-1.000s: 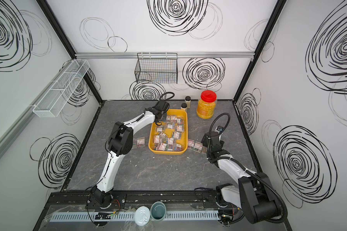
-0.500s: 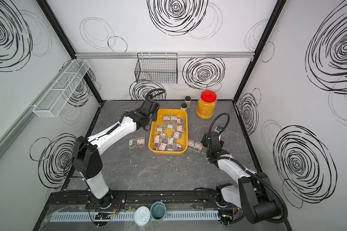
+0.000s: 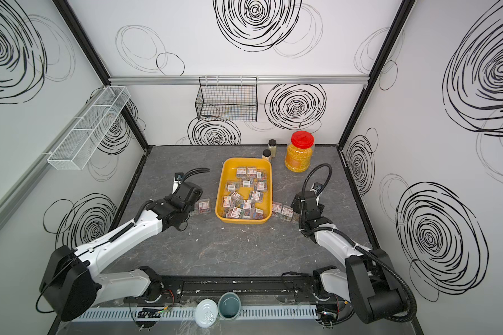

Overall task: Take the paper clips out of the storage box
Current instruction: Pick up the boxed paper clips from the storage box, then place the boxed paper clips at the center of the board.

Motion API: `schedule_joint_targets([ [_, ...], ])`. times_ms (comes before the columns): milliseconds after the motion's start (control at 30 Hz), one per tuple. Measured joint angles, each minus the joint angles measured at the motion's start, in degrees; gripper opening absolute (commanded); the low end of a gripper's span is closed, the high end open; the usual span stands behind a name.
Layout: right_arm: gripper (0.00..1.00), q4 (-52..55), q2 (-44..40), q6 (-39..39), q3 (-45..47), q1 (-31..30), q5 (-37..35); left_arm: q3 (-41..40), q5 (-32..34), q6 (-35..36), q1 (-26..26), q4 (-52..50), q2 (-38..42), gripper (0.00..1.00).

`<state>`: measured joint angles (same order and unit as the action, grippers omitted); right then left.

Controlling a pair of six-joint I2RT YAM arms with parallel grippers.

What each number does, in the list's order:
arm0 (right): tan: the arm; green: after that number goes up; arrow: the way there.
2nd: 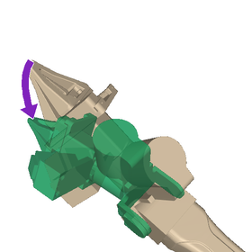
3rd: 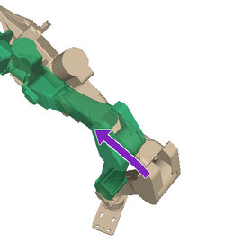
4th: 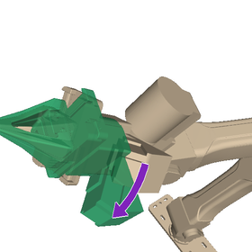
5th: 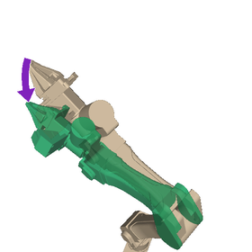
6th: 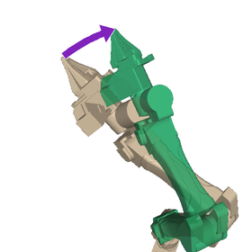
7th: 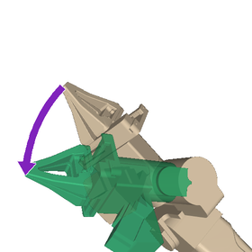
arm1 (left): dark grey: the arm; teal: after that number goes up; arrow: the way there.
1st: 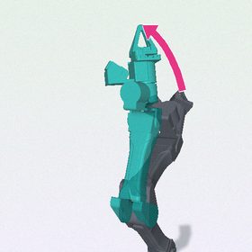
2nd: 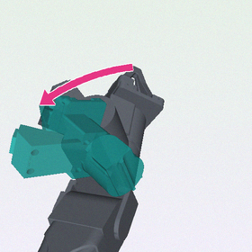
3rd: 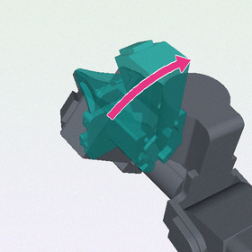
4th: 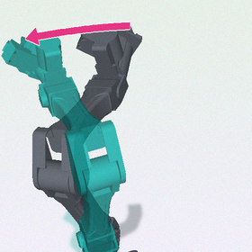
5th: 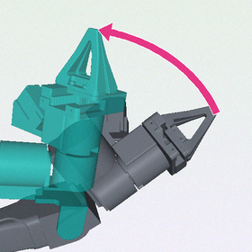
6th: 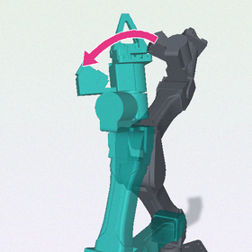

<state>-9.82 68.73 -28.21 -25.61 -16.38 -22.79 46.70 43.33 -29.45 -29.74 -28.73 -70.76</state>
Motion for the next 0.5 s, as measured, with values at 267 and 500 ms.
schedule_joint_targets([
  [267, 0.83, 0.0, 0.2, 0.0, 0.0, -0.1, -0.2, -6.2, 1.5, -4.2, 2.9, -0.3, 0.3, 0.27],
  [500, 0.83, 0.0, 0.6, 0.0, 0.0, -0.4, -0.4, -6.2, 1.6, -6.9, 2.9, -0.2, -0.8, 0.28],
])
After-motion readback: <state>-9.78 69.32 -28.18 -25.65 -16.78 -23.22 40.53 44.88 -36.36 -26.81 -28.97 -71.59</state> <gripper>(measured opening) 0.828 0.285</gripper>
